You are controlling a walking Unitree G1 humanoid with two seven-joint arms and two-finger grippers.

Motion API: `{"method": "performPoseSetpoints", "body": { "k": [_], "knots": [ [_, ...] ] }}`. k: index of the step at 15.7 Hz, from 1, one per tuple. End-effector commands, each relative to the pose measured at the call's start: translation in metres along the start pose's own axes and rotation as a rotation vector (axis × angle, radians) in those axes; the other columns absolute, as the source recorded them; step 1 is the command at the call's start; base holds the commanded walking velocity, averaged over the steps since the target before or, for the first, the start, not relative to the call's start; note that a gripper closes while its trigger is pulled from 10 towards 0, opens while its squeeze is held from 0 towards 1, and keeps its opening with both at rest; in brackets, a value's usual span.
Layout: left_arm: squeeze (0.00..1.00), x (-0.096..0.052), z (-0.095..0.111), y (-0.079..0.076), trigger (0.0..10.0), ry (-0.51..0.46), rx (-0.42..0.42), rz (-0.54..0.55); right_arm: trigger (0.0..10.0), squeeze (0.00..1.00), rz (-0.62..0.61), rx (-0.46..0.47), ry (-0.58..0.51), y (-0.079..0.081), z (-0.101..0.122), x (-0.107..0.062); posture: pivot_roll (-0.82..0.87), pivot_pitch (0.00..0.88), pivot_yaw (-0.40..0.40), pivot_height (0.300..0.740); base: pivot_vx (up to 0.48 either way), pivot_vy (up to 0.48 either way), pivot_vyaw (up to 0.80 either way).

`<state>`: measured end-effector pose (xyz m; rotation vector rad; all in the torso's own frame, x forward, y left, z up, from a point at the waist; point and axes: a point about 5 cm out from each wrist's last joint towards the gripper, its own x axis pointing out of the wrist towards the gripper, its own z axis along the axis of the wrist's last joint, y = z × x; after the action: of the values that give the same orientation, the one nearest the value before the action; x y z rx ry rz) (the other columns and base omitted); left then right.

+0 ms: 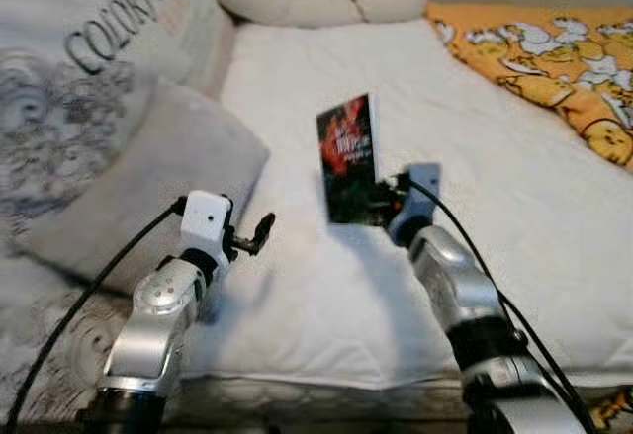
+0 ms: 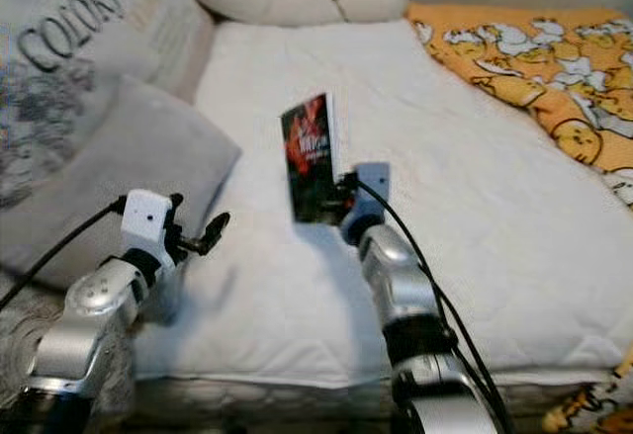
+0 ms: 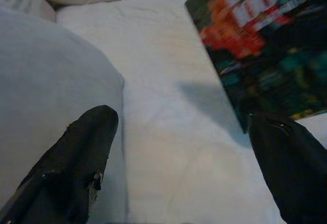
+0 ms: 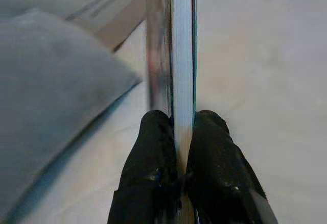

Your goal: Clean up the room

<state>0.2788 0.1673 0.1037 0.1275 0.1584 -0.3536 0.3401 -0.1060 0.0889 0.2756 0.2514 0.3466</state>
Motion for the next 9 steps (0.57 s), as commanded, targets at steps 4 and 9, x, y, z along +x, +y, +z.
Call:
{"method": "performPoseSetpoints", "body": {
  "k": [4,9],
  "knots": [
    [0.17,-0.012,-0.004,-0.005,10.0,0.047,0.017,-0.082,10.0,0.00,0.057,0.215,0.073,0.000,0.002,0.014,0.11,0.059,0.034,0.740,0.000,0.000,0.00],
    [0.17,-0.034,-0.007,-0.003,10.0,0.110,0.034,-0.126,10.0,0.00,0.151,0.553,0.202,-0.003,-0.004,0.018,0.17,0.118,0.026,0.740,0.000,0.000,0.00]
  ]
}}
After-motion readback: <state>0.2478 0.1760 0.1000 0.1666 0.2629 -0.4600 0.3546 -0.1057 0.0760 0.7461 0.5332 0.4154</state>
